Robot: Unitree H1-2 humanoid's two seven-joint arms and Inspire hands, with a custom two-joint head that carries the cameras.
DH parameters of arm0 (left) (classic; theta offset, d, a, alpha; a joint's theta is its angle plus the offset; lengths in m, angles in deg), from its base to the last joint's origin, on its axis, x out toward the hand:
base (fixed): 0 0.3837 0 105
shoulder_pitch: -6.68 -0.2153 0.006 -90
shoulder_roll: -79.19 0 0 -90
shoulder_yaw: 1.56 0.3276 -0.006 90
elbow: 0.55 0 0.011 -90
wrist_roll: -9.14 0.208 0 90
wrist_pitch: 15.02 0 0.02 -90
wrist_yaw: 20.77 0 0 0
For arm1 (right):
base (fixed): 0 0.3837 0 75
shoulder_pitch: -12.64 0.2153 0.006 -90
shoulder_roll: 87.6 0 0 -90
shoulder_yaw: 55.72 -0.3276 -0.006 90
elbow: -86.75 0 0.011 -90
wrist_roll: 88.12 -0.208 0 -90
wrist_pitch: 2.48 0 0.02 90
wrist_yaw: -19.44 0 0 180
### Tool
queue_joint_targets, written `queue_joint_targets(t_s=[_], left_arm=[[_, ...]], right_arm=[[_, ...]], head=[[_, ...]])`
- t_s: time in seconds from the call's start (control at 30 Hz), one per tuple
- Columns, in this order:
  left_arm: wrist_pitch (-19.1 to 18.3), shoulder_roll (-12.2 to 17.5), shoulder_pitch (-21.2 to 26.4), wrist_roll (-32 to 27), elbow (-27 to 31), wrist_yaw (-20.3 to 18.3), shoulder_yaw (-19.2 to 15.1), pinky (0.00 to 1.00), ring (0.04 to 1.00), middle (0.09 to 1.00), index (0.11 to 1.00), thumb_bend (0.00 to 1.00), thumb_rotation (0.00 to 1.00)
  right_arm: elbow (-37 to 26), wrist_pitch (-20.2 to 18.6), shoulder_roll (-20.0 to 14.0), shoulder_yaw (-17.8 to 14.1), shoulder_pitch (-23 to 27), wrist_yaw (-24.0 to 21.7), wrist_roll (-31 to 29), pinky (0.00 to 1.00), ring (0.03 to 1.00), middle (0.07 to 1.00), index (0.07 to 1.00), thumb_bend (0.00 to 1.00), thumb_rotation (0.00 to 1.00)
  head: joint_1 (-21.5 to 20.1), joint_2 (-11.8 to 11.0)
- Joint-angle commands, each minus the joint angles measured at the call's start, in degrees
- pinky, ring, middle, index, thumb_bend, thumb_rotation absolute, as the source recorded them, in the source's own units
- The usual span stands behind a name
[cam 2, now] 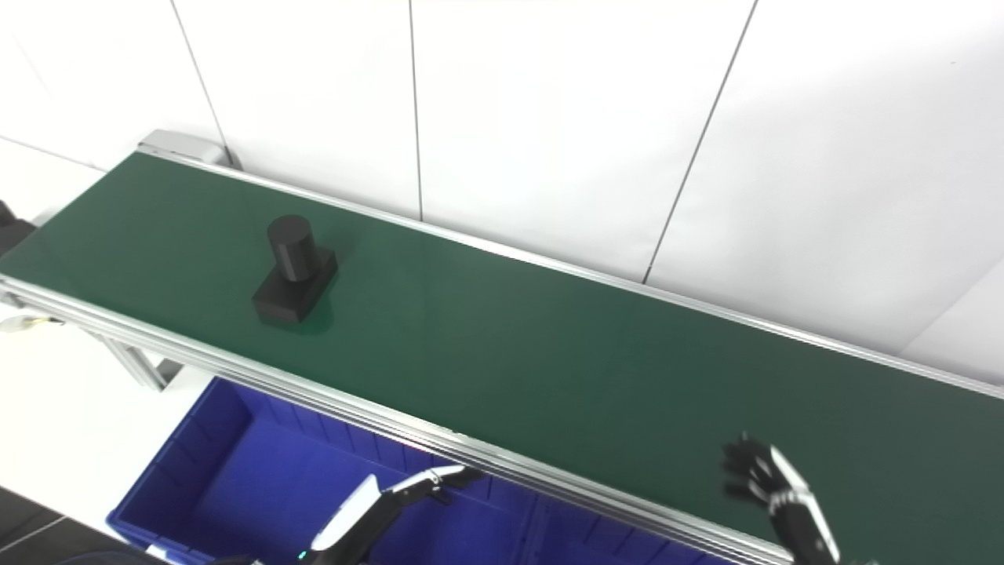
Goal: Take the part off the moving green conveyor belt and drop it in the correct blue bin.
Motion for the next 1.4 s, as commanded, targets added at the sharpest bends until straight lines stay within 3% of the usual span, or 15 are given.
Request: queue_joint_targets(t_s=[0.0,0.13,0.3,0.53,0.73,0.97,1.07,1.17,1.37], left_arm=[[1.4,1.6,0.0,0.3,3.3,-1.8,-1.3,0.72,0.819,0.855,0.855,1.0,0.43],[1.4,2.1,-1.1,0.0,6.2,-7.1,-4.3,0.73,0.831,0.867,0.868,1.0,0.48],[1.4,0.9,-3.2,-1.1,8.4,-12.3,-8.1,0.74,0.83,0.865,0.864,1.0,0.48],[1.4,-0.9,-6.3,-2.2,10.2,-18.4,-12.3,0.78,0.865,0.892,0.875,1.0,0.49],[1.4,-2.9,-8.5,-1.1,10.8,-21.2,-15.2,0.81,0.878,0.895,0.869,1.0,0.5],[1.3,-4.7,-9.9,-0.2,10.9,-23.3,-17.8,0.8,0.865,0.886,0.862,1.0,0.5],[1.4,-5.7,-9.9,0.2,10.5,-23.6,-18.4,0.78,0.855,0.879,0.856,1.0,0.49],[1.4,-6.7,-9.9,0.4,10.1,-24.6,-19.4,0.78,0.854,0.876,0.856,1.0,0.52],[1.4,-7.8,-9.4,1.0,9.4,-24.5,-21.0,0.76,0.841,0.867,0.844,1.0,0.52]], right_arm=[[-2.3,-2.4,1.4,-0.4,2.3,-1.6,0.4,0.67,0.743,0.794,0.842,0.9,0.42],[-3.1,-8.3,3.4,-0.1,7.7,-4.9,3.2,0.69,0.761,0.811,0.849,0.91,0.48],[-1.6,-14.8,5.3,0.4,14.9,-8.7,5.1,0.7,0.773,0.815,0.846,0.89,0.44],[2.3,-19.5,5.4,1.0,21.2,-12.6,8.0,0.7,0.782,0.834,0.86,0.84,0.44],[6.6,-18.9,6.2,1.2,25.2,-13.3,8.7,0.71,0.798,0.841,0.861,0.85,0.43],[8.9,-17.5,6.4,1.0,26.5,-12.7,8.9,0.72,0.792,0.837,0.866,0.84,0.45],[9.8,-16.0,5.9,0.6,26.7,-12.5,8.4,0.72,0.79,0.836,0.864,0.83,0.44],[10.0,-15.8,5.1,-0.1,26.7,-12.9,6.9,0.72,0.791,0.84,0.87,0.82,0.44],[9.2,-17.4,4.3,-0.7,26.2,-13.7,5.6,0.76,0.807,0.839,0.879,0.8,0.4]], head=[[-0.4,-0.1],[-1.1,-0.2],[-1.9,0.3],[-0.3,0.8],[3.2,0.6],[8.0,-0.4],[13.8,-1.6],[16.8,-2.3],[18.3,-2.7]])
